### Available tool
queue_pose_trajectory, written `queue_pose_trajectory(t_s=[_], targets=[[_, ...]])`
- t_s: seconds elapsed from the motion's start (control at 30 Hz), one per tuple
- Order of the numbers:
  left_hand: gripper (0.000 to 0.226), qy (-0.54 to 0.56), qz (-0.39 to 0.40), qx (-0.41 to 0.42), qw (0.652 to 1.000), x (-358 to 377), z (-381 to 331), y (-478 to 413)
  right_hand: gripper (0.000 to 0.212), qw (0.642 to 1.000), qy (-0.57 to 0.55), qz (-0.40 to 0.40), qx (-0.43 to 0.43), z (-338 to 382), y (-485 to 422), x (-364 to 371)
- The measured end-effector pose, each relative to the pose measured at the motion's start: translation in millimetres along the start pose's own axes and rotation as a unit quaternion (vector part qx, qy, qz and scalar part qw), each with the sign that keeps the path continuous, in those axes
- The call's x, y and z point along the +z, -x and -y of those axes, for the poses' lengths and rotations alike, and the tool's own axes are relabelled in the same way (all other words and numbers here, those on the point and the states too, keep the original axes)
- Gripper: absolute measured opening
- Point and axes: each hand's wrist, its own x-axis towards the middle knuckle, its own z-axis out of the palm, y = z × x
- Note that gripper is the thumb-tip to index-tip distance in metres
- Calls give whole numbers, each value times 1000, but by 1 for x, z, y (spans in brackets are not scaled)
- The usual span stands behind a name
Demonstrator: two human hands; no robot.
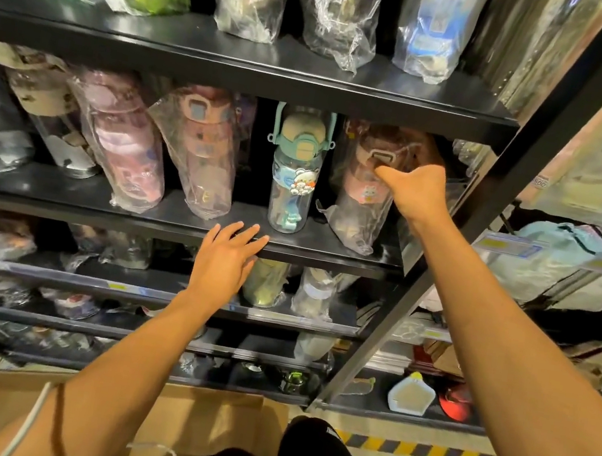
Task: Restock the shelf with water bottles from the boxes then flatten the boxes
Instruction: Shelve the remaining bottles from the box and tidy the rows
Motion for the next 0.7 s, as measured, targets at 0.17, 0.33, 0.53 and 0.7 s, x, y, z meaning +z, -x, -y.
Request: queue_pose_trajectory(t_s=[0.17,0.33,0.53,0.7], targets=[[50,4,40,12,999,-9,2,2,24,999,-29,-17,1,-3,4,1],[63,17,75,39,996,-18,8,7,23,1000,-14,-5,8,-3,8,-2],[66,39,43,11,998,-34,18,29,54,997,59,-45,-27,7,30,-11],[60,61,29,-27,997,-46,32,44,51,961,69,-149,-221,-5,81,-3]])
